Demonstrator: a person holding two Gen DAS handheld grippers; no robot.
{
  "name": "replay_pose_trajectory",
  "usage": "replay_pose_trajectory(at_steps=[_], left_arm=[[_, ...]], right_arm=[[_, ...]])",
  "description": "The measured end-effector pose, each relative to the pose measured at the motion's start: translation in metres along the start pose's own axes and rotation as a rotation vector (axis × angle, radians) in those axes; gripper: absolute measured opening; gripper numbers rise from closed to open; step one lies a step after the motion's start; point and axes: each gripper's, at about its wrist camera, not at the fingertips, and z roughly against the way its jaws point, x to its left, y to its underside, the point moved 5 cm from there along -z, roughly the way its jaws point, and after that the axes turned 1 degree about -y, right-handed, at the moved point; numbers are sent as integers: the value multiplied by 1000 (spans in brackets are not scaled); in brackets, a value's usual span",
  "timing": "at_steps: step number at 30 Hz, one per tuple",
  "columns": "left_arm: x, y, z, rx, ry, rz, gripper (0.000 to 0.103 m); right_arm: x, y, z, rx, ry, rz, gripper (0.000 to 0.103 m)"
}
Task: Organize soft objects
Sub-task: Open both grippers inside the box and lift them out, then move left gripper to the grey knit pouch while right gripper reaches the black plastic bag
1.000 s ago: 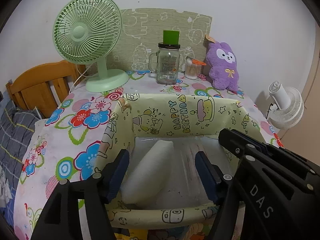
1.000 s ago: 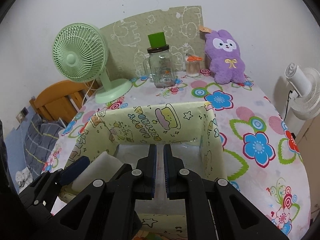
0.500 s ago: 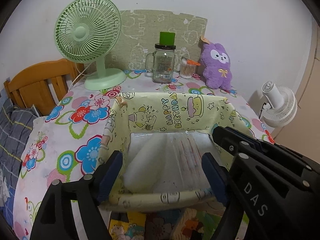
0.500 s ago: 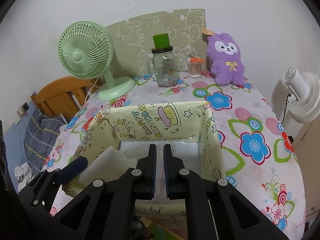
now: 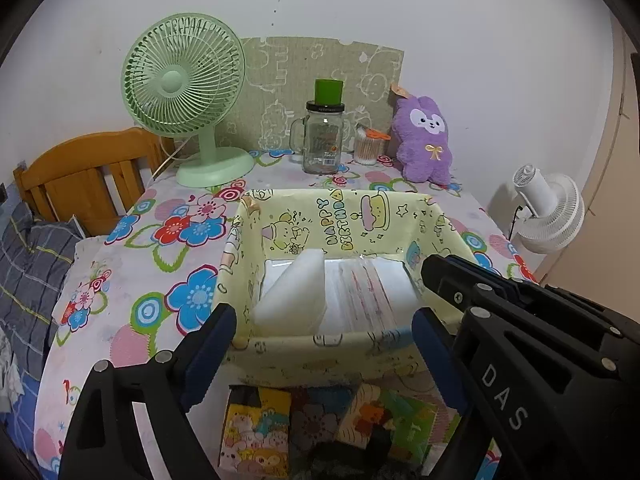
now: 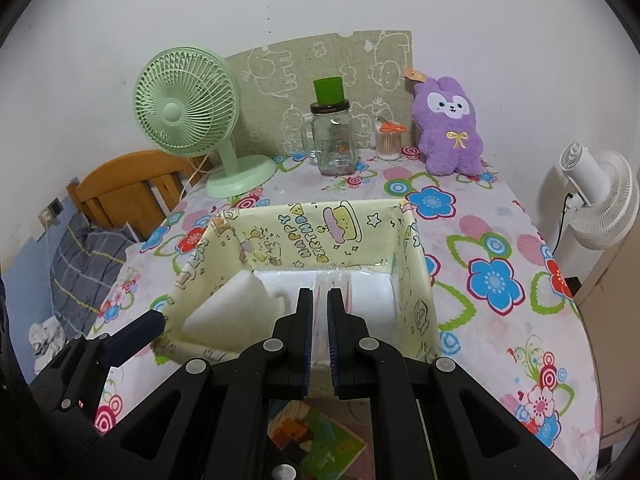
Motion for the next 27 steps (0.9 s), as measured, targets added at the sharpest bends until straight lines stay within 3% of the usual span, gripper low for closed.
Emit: replay_pose_trajectory(at_steps=[27], left_arm=[[-7, 32, 59, -61, 14, -12, 92]], right_arm=[[10, 34, 65, -38, 72, 21, 13]])
